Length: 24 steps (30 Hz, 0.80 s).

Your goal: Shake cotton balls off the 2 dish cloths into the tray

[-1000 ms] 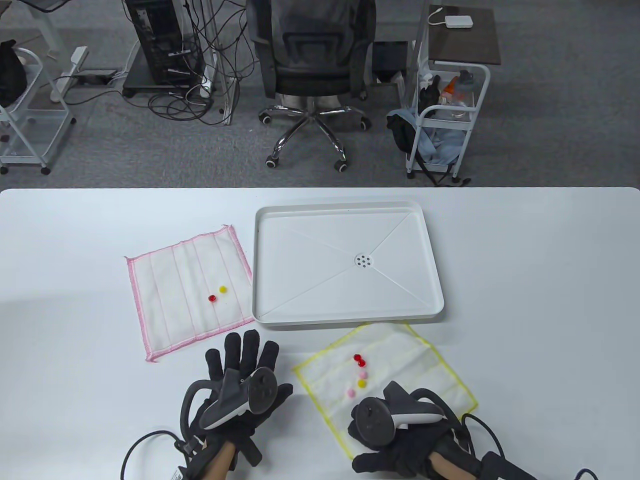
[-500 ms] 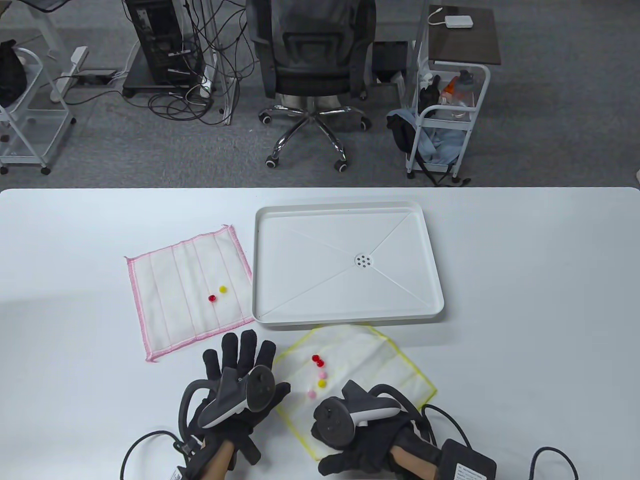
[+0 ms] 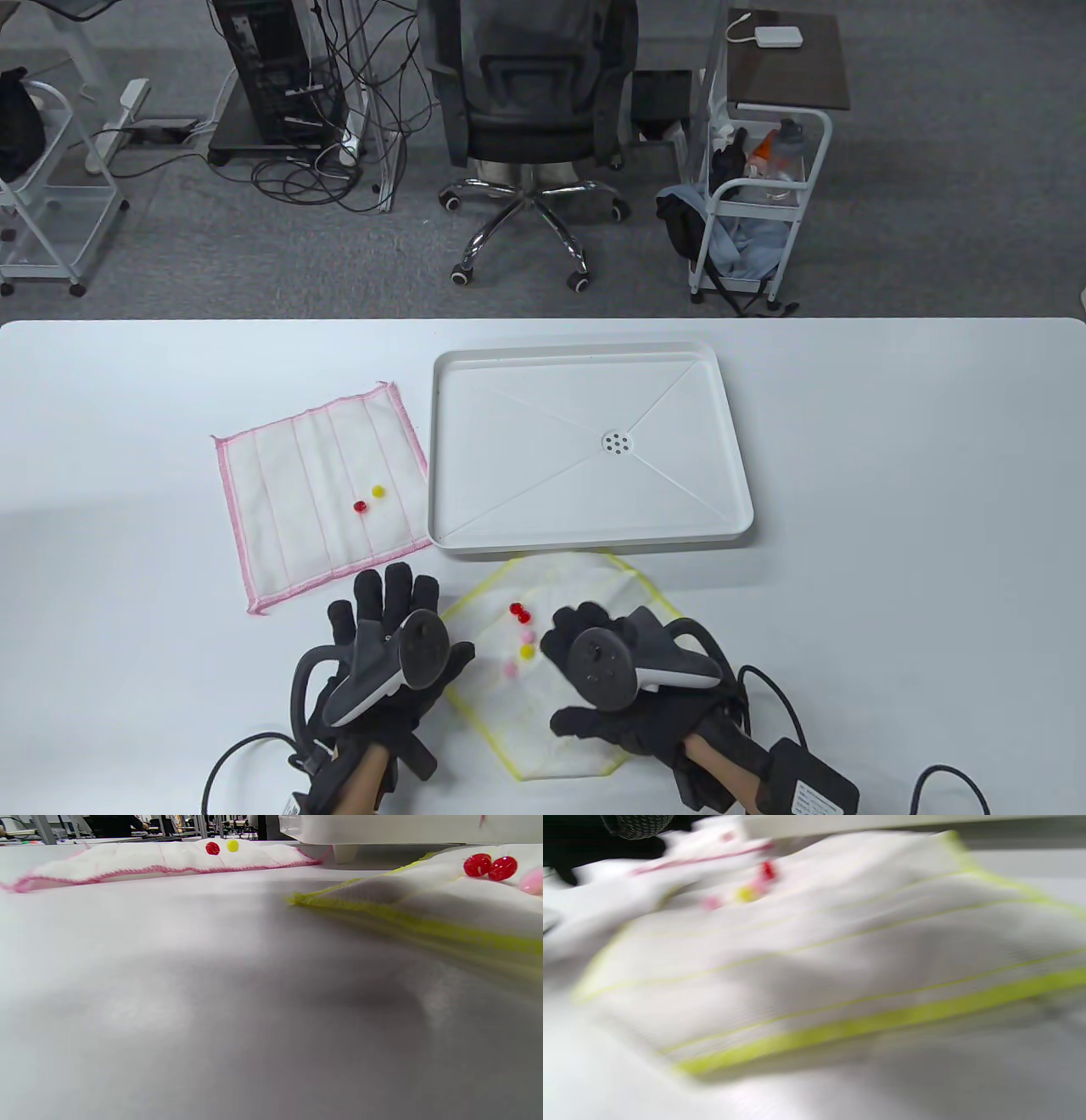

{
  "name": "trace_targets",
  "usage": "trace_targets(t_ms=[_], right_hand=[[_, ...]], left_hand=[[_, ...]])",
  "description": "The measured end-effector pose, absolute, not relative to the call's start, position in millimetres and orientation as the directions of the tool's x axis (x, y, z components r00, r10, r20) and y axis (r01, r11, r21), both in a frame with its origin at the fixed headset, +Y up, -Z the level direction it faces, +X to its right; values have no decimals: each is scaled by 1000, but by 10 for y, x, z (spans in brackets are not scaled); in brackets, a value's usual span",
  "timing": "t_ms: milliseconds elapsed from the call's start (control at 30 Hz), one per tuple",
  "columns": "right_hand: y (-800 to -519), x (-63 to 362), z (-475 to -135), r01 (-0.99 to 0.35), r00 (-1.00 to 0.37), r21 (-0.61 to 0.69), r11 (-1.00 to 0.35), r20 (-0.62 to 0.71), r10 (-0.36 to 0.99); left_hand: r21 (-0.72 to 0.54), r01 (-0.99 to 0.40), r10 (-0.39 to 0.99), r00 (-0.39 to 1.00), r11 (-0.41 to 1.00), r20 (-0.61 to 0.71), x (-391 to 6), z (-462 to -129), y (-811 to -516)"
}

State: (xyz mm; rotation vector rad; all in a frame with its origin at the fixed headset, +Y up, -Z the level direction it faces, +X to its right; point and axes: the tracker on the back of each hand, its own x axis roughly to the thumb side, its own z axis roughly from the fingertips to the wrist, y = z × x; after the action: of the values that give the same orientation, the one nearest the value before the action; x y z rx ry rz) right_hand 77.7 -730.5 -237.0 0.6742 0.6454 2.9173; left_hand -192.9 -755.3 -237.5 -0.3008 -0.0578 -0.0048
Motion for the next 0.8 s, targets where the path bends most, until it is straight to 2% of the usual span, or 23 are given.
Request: trace_targets(t_ms=[100,200,333,467,800], right_hand=[[-7434,943,-2500,-13,-965,410,-912,232,118],[-7558,958,-2555,3,-982,430,-903,171,78],[-7670,893,-2597,81,-987,441,-894,158,-11],[-7754,866,-2642,139,-985,437,-889,155,-78],[-7792,867,-2673,121,-986,441,-890,157,-56]], left_hand=[[-354,14,-12,1000,935,7,-1933,-2370,-7568],[-437,14,-25,999,899,-20,-1925,-2371,-7617],[-537,21,-50,998,843,-40,-1890,-2387,-7716],[-574,29,-65,997,819,-42,-1863,-2404,-7778],[-571,-3,-3,1000,821,-11,-1729,-2393,-7816]])
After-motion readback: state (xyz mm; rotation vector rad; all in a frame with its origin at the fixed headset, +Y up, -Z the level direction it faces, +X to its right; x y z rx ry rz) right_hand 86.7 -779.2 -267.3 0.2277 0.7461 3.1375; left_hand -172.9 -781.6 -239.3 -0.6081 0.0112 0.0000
